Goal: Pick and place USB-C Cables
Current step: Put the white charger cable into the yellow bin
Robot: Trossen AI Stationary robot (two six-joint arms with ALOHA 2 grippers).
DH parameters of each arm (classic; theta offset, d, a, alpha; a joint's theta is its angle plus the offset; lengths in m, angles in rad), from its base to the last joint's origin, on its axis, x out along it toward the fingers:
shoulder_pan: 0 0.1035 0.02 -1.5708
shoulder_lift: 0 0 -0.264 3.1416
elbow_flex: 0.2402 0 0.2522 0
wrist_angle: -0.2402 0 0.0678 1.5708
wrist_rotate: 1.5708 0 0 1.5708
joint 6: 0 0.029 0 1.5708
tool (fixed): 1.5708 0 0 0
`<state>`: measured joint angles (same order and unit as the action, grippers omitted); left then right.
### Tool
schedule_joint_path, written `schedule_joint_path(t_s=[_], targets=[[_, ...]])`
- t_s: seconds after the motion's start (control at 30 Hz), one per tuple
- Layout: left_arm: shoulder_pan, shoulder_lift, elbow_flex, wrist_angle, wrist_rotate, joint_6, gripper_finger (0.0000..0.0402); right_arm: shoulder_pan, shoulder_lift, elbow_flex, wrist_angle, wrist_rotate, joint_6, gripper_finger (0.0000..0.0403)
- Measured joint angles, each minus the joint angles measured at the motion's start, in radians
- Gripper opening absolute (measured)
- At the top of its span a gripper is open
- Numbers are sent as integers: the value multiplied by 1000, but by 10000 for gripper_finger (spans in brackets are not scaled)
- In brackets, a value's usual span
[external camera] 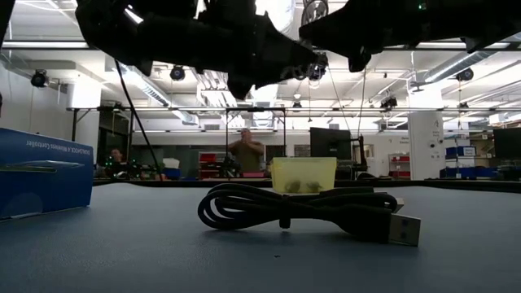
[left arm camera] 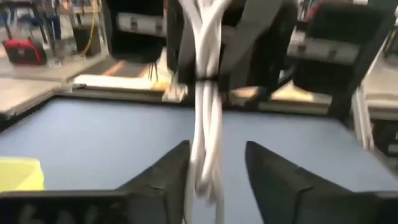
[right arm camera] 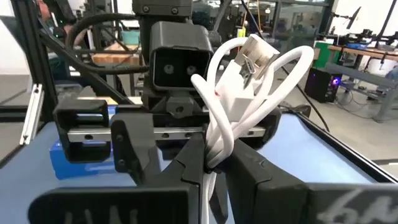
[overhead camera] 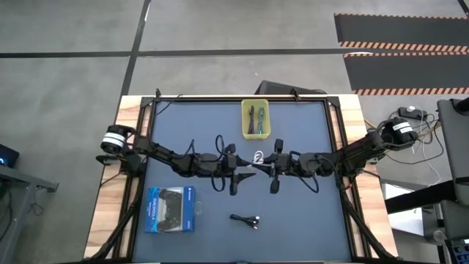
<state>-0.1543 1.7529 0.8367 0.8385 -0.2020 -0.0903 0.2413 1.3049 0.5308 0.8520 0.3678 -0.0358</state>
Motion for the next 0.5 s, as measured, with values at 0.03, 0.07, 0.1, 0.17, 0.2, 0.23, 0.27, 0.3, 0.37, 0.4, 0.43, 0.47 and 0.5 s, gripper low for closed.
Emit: schedule_joint_path(t_s=[0.03,0.07,0.1,0.17,0.2,0.23,0.27,0.3,0.37,0.4,0.43,0.47,0.5], targets=[[0,-9,-2,-34,0,1,151,0,-3,0,-14,0,1,29],[0,-21,-3,-69,0,1,163,0,-7,0,-36,1,3,29],[2,-35,-5,-107,0,3,173,0,-10,0,-55,1,14,29],[3,-69,-10,-195,-1,31,188,0,-21,0,-96,2,39,29],[3,-87,-11,-242,-1,46,193,0,-26,0,-119,2,49,29],[3,-108,-11,-286,-3,54,197,0,-29,0,-139,3,65,29],[3,-127,-11,-329,-9,68,200,0,-31,0,-162,3,78,29],[3,-147,-11,-364,-12,78,202,0,-34,0,-192,2,97,29],[3,-193,-15,-439,-15,102,203,-2,-34,1,-241,2,133,29],[4,-213,-16,-464,-17,108,203,-2,-35,1,-268,2,160,29],[4,-237,-21,-485,-23,119,203,-4,-35,3,-291,2,186,29],[4,-261,-29,-509,-36,128,203,-7,-35,3,-314,1,210,29],[4,-283,-35,-529,-46,133,203,-10,-34,4,-335,2,239,29]])
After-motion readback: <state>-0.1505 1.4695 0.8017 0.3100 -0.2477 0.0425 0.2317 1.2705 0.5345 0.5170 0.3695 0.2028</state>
